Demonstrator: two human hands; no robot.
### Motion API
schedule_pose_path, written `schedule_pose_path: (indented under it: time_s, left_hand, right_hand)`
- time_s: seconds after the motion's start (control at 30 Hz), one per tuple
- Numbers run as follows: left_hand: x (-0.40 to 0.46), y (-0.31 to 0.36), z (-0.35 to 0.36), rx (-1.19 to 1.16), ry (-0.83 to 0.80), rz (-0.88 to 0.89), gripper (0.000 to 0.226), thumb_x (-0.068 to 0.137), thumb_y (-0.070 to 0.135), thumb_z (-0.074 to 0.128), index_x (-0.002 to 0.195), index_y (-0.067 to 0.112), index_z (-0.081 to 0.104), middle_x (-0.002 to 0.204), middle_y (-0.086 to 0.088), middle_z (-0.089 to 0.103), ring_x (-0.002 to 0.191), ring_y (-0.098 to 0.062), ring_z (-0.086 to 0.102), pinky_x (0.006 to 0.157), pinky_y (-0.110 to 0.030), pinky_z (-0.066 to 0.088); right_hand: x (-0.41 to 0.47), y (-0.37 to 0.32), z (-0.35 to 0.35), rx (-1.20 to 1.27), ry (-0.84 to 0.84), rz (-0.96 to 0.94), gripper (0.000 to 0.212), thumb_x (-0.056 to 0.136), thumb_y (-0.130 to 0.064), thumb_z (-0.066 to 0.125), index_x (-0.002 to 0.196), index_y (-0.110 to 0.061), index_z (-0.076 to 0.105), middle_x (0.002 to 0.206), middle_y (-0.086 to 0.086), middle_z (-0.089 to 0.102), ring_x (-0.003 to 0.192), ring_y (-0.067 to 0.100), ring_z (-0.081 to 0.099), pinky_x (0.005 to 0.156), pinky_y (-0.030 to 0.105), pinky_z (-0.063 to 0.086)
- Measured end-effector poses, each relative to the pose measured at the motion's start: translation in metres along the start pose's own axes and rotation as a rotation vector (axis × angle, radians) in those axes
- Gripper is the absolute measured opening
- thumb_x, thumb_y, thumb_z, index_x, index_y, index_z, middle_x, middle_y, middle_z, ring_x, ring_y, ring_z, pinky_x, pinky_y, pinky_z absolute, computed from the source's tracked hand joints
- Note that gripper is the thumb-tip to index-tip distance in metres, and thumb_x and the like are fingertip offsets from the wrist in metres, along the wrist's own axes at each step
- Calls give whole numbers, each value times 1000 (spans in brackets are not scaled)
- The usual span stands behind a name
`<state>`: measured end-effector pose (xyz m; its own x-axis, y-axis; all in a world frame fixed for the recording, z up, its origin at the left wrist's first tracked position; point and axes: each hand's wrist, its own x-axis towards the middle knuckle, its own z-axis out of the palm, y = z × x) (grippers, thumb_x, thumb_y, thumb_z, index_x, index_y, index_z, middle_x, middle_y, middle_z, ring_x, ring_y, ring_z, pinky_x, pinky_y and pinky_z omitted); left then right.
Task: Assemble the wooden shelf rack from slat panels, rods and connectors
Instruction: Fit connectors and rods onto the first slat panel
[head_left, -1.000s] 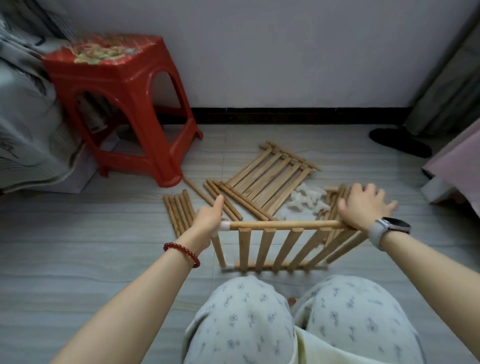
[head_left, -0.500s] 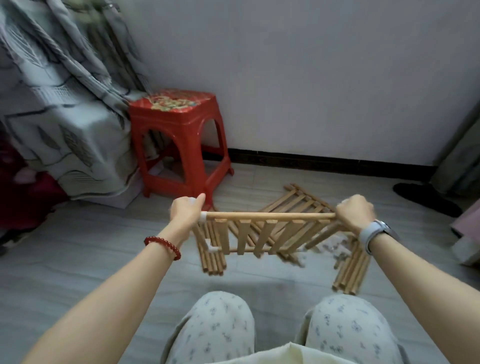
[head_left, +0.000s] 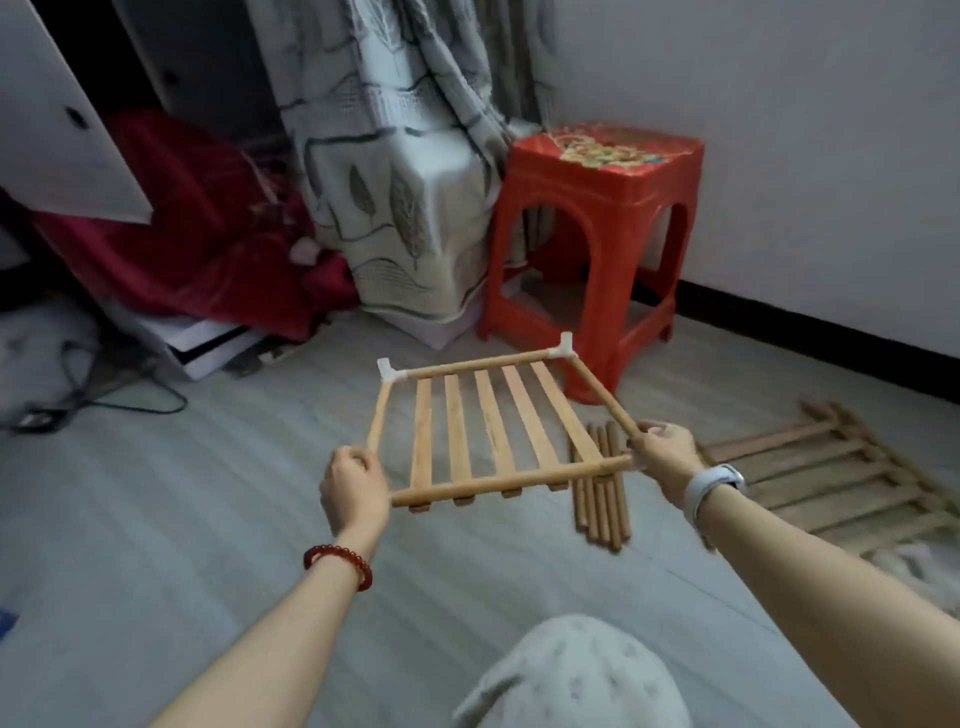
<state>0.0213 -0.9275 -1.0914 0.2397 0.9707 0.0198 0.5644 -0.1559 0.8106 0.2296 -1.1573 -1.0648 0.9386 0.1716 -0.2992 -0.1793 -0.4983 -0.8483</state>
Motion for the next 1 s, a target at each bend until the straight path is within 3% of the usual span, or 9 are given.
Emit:
schedule_pose_path:
  time_s: [0.1,0.23,0.3,0.4,0.53,0.67,0.73,0.83,1.0]
  left_hand:
    - [15,-51,3,200,-42,-228,33,95,18,49,116,-7,55,119,-29,57,112,-43,51,87,-41,41]
    - [30,-101,21,378,-159,-355,33,93,26,51,112,0,59,116,-23,60,107,-40,55,83,-38,44]
    - [34,-120,30,430,-193,-371,30,93,28,50,105,3,61,109,-20,63,100,-39,57,75,-35,43]
    - [34,-148,48,502,-230,-428,35,91,33,50,108,3,60,111,-19,62,101,-39,58,73,-34,42]
    - [17,-176,73,516,-329,-503,47,92,37,49,123,2,50,124,-19,50,104,-41,55,82,-39,47]
    - [0,-186,95,605,-339,-535,53,93,37,49,130,-1,40,130,-20,39,113,-39,48,92,-42,44]
    - [-5,-185,107,707,-296,-466,61,91,38,50,137,3,31,137,-19,33,125,-36,35,102,-46,34]
    - [-14,-172,136,750,-354,-100,72,91,45,48,149,21,14,154,-12,13,141,-31,11,112,-54,9]
    - [-36,-148,199,723,-832,362,77,88,60,44,149,38,3,158,-2,-12,143,-27,-17,113,-57,-6]
  right_hand:
    - [15,33,54,-8,-130,56,31,89,3,44,116,5,57,100,21,63,92,29,60,84,41,49]
    - [32,84,101,-41,-232,103,32,94,-3,44,124,5,51,83,15,64,68,24,55,57,31,47]
    - [35,108,113,-12,-276,117,36,96,-5,43,131,4,45,85,13,60,70,23,56,59,28,49]
    - [43,137,127,-277,-403,31,39,96,-8,46,134,-2,41,101,13,57,82,25,59,76,38,50]
    - [52,170,133,-685,-468,-43,43,93,-10,50,134,-4,37,112,20,61,97,37,60,83,39,47]
    - [56,185,135,-862,-560,-129,38,86,-9,57,121,-6,43,116,22,56,102,39,55,78,38,44]
    - [58,187,131,-946,-527,-256,24,91,-19,50,113,-10,49,119,16,52,103,35,52,74,36,43]
    - [76,186,120,-931,-340,-426,31,95,-24,45,121,-8,52,121,14,52,109,34,50,75,39,43]
    - [127,183,113,-709,3,32,41,94,-14,41,131,3,40,134,26,40,122,41,37,96,47,34]
